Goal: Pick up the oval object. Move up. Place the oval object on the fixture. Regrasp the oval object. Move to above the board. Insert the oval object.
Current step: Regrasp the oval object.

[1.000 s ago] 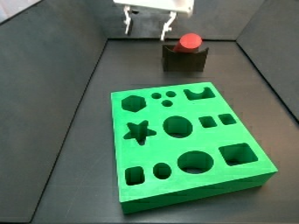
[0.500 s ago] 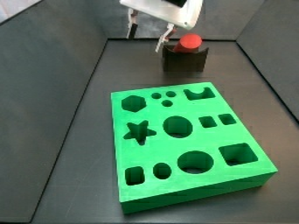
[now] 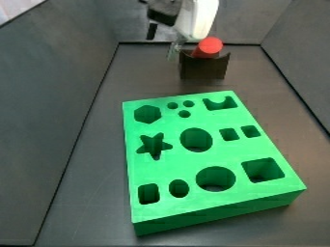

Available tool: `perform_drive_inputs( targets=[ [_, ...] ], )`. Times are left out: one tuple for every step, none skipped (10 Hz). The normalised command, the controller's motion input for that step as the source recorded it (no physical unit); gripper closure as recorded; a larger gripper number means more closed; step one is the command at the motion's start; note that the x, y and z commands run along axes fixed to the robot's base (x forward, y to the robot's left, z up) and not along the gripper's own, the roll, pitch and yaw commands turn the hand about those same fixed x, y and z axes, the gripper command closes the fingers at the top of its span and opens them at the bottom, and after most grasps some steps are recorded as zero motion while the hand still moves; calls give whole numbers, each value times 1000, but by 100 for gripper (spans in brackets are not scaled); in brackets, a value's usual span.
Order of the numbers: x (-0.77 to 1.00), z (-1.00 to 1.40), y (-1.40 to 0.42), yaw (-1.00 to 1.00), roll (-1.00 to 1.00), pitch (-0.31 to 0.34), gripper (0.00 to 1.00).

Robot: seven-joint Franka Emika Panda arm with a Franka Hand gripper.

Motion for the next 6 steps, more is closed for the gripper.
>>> perform_drive_inputs(
  targets=[
    [-46,2,-8,-1000,673,-384,0],
    [-44,0,-13,-1000,662,-382,0],
    [-48,3,-8,-1000,648,-371,0],
    [-44,-4,-6,-1000,624,-341,0],
    [-44,-4,-4,-1000,611,-302,0],
    [-44,-3,-3,-1000,599,-268,0]
  ],
)
